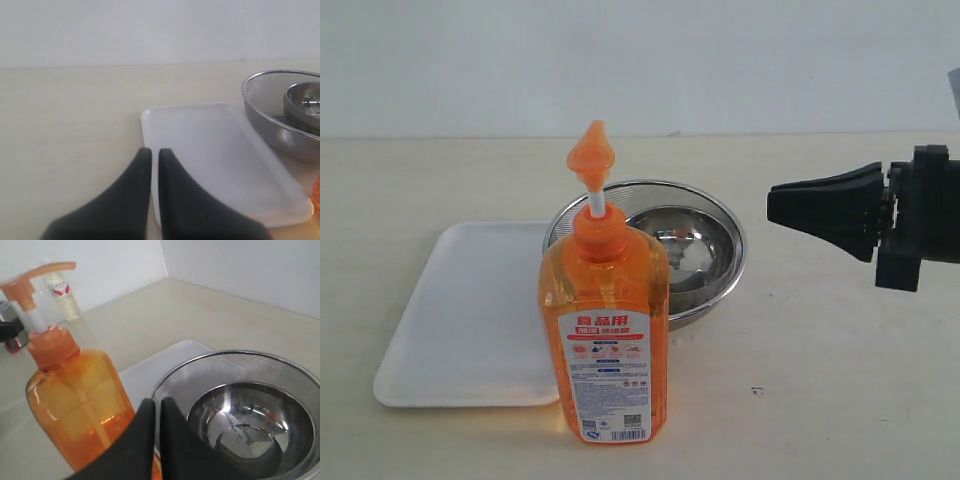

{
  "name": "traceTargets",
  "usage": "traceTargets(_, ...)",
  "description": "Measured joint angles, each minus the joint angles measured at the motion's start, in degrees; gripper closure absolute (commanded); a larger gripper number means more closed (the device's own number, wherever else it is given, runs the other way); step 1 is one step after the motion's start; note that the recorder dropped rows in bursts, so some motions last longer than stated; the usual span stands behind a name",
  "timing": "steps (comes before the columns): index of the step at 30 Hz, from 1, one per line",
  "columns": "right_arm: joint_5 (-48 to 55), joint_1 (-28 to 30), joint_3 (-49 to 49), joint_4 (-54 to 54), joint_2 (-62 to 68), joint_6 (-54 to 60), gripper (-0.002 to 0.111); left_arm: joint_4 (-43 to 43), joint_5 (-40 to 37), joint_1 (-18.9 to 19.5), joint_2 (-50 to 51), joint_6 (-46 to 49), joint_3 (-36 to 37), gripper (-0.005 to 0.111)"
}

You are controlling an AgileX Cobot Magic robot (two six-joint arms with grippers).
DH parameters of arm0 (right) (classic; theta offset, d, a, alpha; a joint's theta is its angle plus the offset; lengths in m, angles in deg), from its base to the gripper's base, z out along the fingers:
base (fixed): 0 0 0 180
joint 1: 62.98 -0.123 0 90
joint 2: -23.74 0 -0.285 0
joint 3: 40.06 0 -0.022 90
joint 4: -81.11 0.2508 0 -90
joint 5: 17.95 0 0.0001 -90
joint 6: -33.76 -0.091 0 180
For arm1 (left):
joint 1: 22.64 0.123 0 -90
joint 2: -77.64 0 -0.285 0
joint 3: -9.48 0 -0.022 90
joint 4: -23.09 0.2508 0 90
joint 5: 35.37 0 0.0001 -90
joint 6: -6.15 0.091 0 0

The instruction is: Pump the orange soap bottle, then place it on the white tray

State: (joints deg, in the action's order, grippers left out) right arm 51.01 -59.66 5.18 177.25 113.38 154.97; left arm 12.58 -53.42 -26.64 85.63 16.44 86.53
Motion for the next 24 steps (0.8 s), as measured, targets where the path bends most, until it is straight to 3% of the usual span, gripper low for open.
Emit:
traceTargets(4, 0.2, 0.0, -2.4, -5.9, 0.0, 0.1, 0.108, 0.0, 0.0, 0.0, 0.0, 0.0, 0.0, 0.102)
traceTargets(13, 0.2, -0.6, -2.8, -8.1, 0.0, 0.2, 0.108, 0.0, 0.0, 0.0, 0.0, 0.1, 0.0, 0.102)
traceTargets(19, -1.3, -8.5, -3.3, -8.0, 0.0, 0.2, 0.108, 0.0, 0.0, 0.0, 0.0, 0.2, 0.0, 0.102)
traceTargets(24, -10.0, -14.9, -3.3, -8.4, 0.1, 0.2, 0.108, 0.0, 0.0, 0.0, 0.0, 0.3, 0.0, 0.102)
